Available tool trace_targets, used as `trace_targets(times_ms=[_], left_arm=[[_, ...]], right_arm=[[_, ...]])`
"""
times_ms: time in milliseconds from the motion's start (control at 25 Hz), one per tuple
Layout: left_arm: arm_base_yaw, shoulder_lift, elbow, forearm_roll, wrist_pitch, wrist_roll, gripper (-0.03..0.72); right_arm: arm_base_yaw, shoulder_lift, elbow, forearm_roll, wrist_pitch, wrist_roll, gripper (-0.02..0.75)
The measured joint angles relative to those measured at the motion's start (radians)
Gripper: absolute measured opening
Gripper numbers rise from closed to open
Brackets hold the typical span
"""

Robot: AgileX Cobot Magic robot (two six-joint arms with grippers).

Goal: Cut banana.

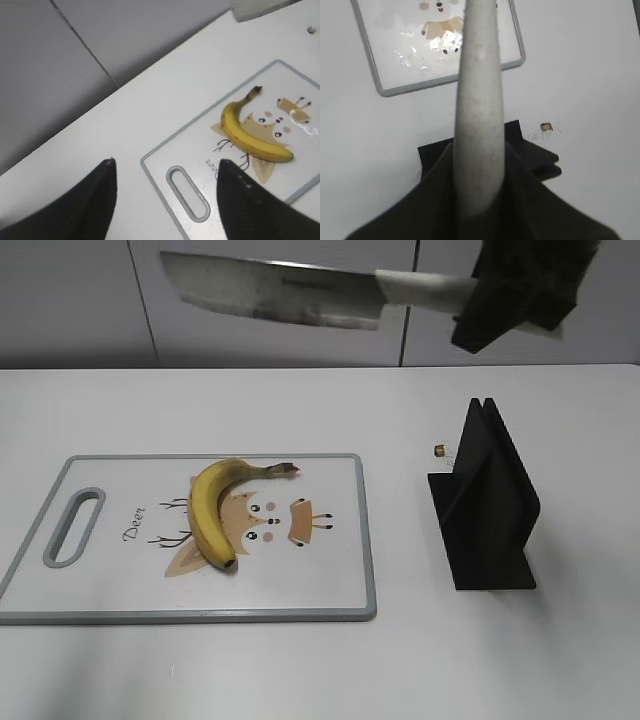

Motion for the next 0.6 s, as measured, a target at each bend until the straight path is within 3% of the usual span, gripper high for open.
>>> trace_targets(times_ms=[360, 600], left_arm=[[-0.187, 0.268, -0.154, 0.001, 0.138, 0.283, 0.595], [-0.279, 0.382, -0.156, 0.08, 0.156, 0.333, 0.584]], right_arm=[[0.129, 0.14, -0.06, -0.004, -0.002, -0.176, 0.16], [0.16, 0.162, -0.061, 0.05, -0.004, -0.269, 0.16]])
